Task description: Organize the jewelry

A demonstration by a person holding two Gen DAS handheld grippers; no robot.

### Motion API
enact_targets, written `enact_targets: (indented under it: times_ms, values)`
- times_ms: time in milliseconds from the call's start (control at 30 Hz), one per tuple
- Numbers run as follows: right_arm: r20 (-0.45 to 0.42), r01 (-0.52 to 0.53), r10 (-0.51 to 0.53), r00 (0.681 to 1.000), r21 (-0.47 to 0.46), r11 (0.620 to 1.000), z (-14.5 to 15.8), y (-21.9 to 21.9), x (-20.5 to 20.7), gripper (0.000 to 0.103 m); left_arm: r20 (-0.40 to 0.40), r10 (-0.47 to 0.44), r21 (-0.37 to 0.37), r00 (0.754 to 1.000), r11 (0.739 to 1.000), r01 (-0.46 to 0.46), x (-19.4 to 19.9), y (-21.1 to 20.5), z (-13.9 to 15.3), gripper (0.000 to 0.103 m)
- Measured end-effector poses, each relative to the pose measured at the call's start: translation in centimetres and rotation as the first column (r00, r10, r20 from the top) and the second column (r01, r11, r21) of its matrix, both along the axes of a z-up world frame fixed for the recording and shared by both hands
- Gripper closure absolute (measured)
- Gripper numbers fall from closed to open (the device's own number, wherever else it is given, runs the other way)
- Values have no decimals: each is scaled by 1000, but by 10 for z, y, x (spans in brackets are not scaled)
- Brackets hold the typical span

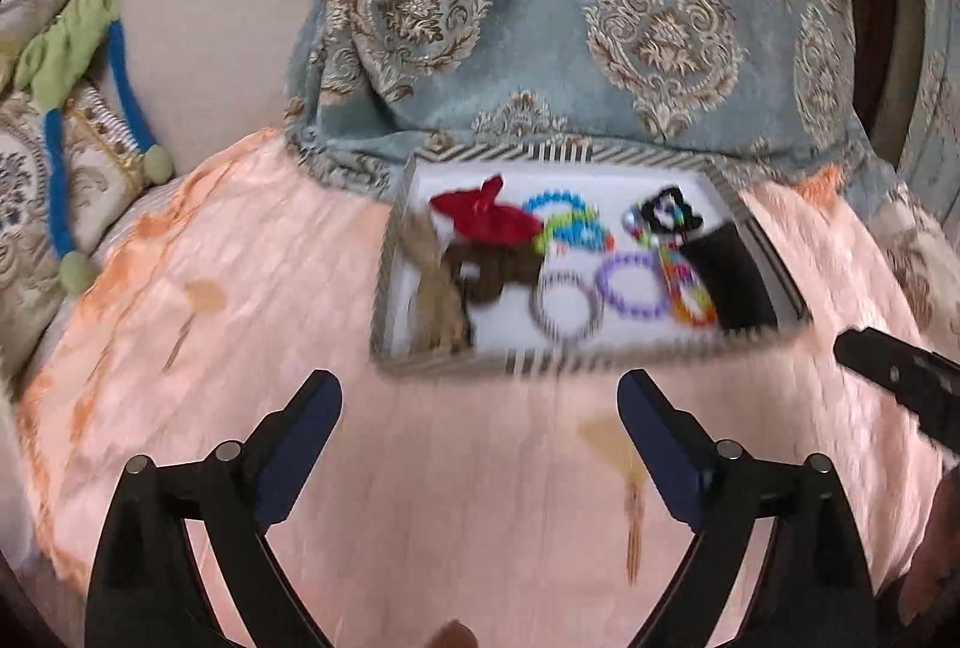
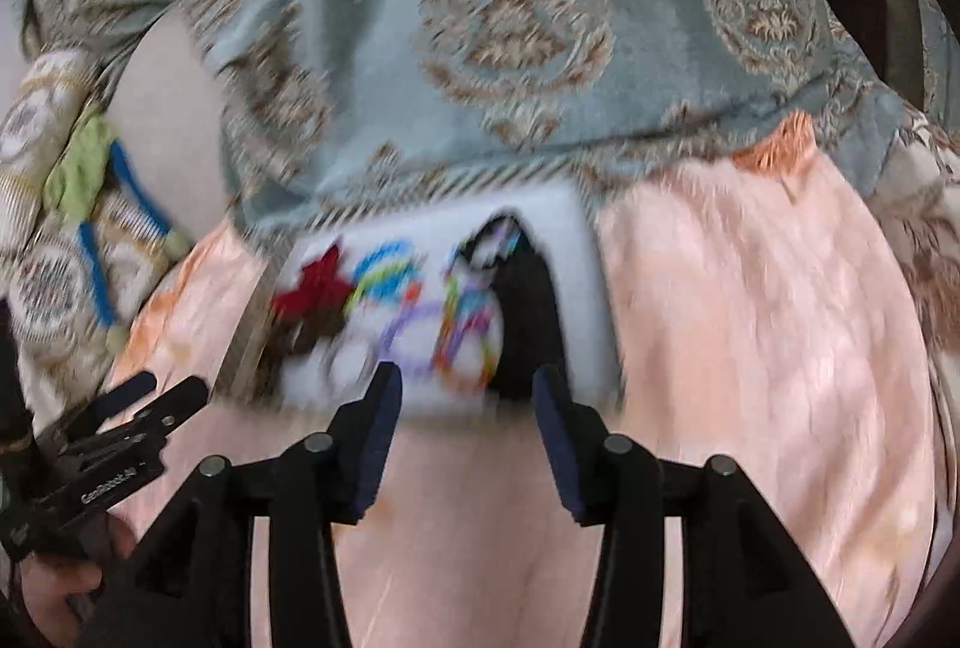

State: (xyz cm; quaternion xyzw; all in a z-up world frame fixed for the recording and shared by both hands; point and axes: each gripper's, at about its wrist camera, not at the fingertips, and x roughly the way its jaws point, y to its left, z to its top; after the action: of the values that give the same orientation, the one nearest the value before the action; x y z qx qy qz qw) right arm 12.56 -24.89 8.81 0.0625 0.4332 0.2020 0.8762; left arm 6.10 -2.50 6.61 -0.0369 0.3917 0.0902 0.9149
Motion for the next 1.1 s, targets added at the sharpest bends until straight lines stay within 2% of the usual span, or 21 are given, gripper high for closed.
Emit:
enact_targets:
  times_ms: [67,167,300,467,767,900,1000,1100]
  values:
    - [13,-39,39,999,-16,999,-2,2,-26,42,13,0,58,1000,998,-1,-15,-9,0,23]
    - [61,-79,84,995,-87,993,-1,12,-49,41,52,0,76,999,997,-4,-26,-14,5,23]
    - [122,-59,76,990,-137,989,3,16,-57,40,88,15,95,996,995,-23,-31,-16,11,23]
    - [119,-28,49,992,-170,985,-1,16,-54,40,98,42,134,994,989,-55,-34,-17,10,23]
    - [122,-38,59,991,-169,985,0,22,-55,40,63,16,-6,998,1000,-16,-33,-18,9,23]
    - [114,-34,54,992,-174,984,-2,23,-55,40,63,19,8,998,1000,-19,-30,-19,12,23]
    - [103,-32,52,993,-182,983,-5,23,-54,40,40,22,-24,999,999,-21,-29,-16,6,23]
    - [104,-32,52,993,-184,982,-5,24,-54,40,33,25,-15,999,1000,-24,-29,-16,3,23]
